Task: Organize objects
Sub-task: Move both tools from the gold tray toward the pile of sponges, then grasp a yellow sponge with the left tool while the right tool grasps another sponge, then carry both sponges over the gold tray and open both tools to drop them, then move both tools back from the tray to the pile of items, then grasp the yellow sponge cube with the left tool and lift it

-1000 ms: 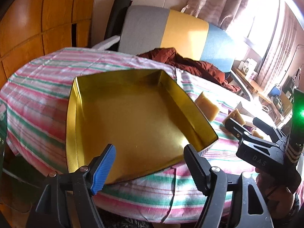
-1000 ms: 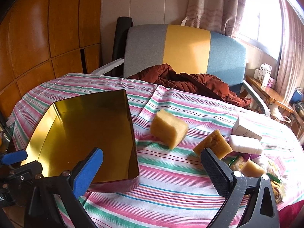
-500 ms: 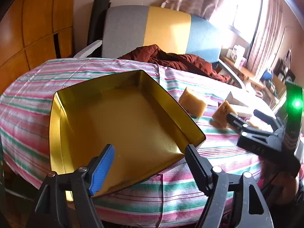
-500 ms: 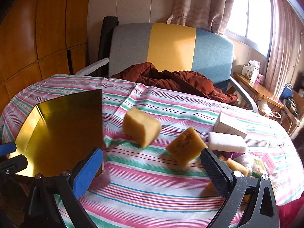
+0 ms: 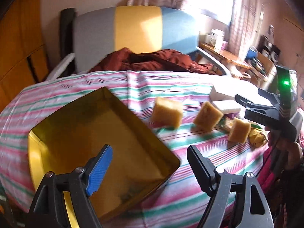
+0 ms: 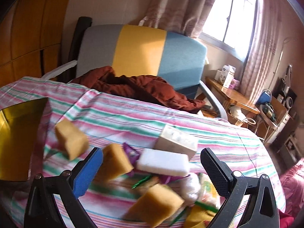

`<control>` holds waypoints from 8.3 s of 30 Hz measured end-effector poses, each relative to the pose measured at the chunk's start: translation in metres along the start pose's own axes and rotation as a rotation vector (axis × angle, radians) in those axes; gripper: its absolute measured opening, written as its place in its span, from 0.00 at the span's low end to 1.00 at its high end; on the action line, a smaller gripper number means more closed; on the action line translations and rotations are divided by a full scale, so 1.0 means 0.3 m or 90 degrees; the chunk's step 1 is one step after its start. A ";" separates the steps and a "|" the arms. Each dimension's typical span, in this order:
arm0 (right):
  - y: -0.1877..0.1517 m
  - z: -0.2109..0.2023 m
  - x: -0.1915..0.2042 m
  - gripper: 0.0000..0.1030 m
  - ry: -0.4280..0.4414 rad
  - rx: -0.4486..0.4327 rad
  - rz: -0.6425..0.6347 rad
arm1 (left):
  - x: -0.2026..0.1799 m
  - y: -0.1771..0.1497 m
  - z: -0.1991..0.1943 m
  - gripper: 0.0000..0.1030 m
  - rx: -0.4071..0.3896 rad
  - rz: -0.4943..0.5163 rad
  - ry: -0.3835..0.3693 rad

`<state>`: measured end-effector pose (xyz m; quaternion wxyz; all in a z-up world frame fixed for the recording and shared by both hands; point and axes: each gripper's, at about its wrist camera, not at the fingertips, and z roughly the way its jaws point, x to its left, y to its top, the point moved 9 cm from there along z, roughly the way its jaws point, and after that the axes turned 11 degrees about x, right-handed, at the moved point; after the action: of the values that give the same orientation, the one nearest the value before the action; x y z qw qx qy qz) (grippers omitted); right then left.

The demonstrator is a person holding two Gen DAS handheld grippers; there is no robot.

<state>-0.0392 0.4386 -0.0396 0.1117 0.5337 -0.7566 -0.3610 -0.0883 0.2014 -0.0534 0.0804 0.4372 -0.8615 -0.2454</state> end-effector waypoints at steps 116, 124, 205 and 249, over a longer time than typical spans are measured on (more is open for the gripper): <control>0.131 -0.215 1.069 1.00 0.383 0.050 -0.182 | 0.739 -0.266 -0.286 0.86 -0.124 -0.253 0.289; 0.039 -0.313 0.985 1.00 0.296 -0.036 -0.182 | 0.668 -0.283 -0.345 0.86 -0.142 -0.268 0.324; -0.263 -0.010 -0.571 1.00 0.122 0.043 0.510 | -0.773 0.059 0.418 0.93 0.108 0.210 -0.194; -0.323 0.320 -0.744 0.92 -0.002 0.300 0.513 | -0.461 -0.142 0.253 0.53 0.106 0.141 -0.196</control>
<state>0.0685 0.6613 -0.1245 0.1173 0.2076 -0.9651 -0.1081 -0.0012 0.3165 -0.1298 -0.0625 0.3025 -0.9236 -0.2271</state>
